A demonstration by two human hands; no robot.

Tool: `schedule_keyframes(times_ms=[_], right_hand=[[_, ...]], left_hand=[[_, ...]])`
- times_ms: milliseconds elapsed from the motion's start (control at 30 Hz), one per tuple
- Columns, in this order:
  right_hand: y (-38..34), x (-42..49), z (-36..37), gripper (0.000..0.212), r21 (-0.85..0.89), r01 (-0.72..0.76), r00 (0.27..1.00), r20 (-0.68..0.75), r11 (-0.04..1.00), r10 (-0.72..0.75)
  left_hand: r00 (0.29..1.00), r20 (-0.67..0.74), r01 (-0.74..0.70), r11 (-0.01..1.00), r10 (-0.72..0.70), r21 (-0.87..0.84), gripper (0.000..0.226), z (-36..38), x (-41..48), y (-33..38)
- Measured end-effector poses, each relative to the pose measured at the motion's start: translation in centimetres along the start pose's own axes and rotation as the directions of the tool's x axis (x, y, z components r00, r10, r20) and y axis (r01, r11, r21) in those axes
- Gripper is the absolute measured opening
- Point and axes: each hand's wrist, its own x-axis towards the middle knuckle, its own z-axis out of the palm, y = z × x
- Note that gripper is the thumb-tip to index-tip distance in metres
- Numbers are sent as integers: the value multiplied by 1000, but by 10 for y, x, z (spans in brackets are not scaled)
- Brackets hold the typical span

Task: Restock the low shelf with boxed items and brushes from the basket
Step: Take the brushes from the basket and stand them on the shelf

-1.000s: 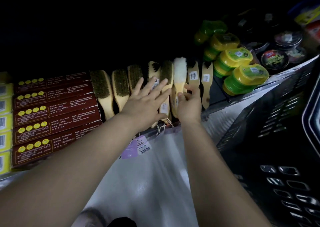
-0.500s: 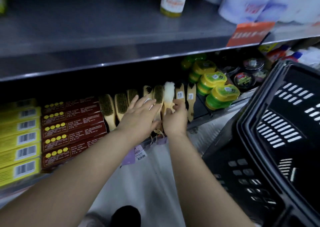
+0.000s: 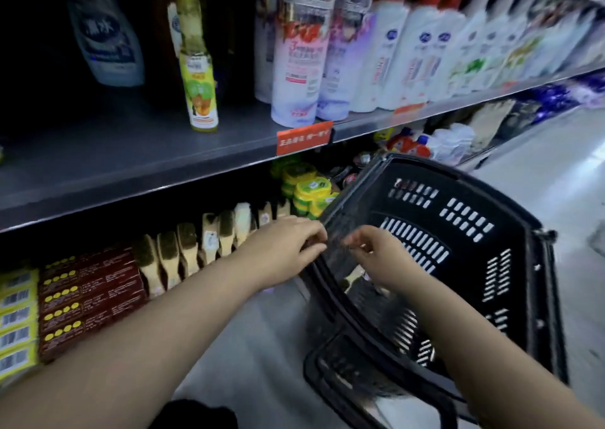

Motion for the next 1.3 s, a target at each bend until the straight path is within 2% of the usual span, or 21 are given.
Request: schedule_keyframes(times_ms=[133, 233, 333, 400, 500, 567, 633, 700, 767, 867, 933, 967, 1000, 1067, 1133, 1233, 1300], right_hand=[[81, 15, -18, 18, -90, -236, 964, 106, 967, 245], [134, 38, -12, 10, -234, -320, 911, 189, 918, 366], [180, 70, 12, 28, -374, -317, 873, 245, 872, 422], [206, 95, 33, 39, -404, -335, 853, 254, 851, 456], [238, 131, 66, 53, -338, -470, 816, 187, 816, 547], [257, 151, 84, 57, -291, -540, 802, 106, 790, 587], [275, 164, 99, 62, -260, -593, 780, 47, 762, 624], [291, 168, 108, 69, -243, -642, 750, -2, 727, 662], [305, 165, 110, 67, -313, -639, 744, -21, 702, 668], [309, 166, 91, 70, -381, -594, 751, 55, 709, 658], [298, 171, 61, 60, -218, -580, 764, 191, 785, 617], [290, 174, 41, 52, -137, -544, 777, 291, 828, 558], [278, 175, 20, 49, -132, -478, 776, 401, 868, 488], [247, 174, -18, 50, -119, -310, 721, 617, 943, 315], [212, 171, -47, 48, 17, -260, 657, 735, 966, 164], [172, 170, -63, 51, 219, -209, 641, 767, 953, -36], [173, 172, -54, 55, 371, -237, 725, 682, 898, -91]], left_hand=[[975, 218, -52, 999, 52, -8, 22, 26, 33, 17], [937, 345, -55, 998, 59, -22, 22, 42, 65, 21], [927, 371, -54, 998, 55, -13, 21, 59, 99, 22], [931, 359, -78, 997, 71, 7, 19, 72, 118, 24], [885, 448, -215, 966, 130, 144, 16, 96, 133, 22], [785, 609, -316, 920, 116, 232, 9, 110, 131, 17], [704, 707, -340, 908, 72, 246, 5, 115, 129, 12], [694, 718, -309, 924, 56, 227, 5, 117, 128, 10], [710, 702, -270, 942, 55, 199, 7, 121, 130, 11], [713, 701, -210, 957, 12, 198, 15, 123, 131, 12], [727, 686, -123, 977, -30, 173, 31, 123, 132, 11], [741, 670, -82, 985, -40, 149, 40, 122, 132, 12], [760, 648, -37, 992, -49, 119, 48, 122, 132, 14], [782, 615, 71, 995, -99, 69, 63, 119, 133, 18], [755, 626, 221, 975, -192, 32, 68, 116, 137, 21], [684, 667, 479, 871, -295, -106, 50, 116, 143, 21], [701, 630, 592, 764, -333, -255, 27, 117, 143, 21]])
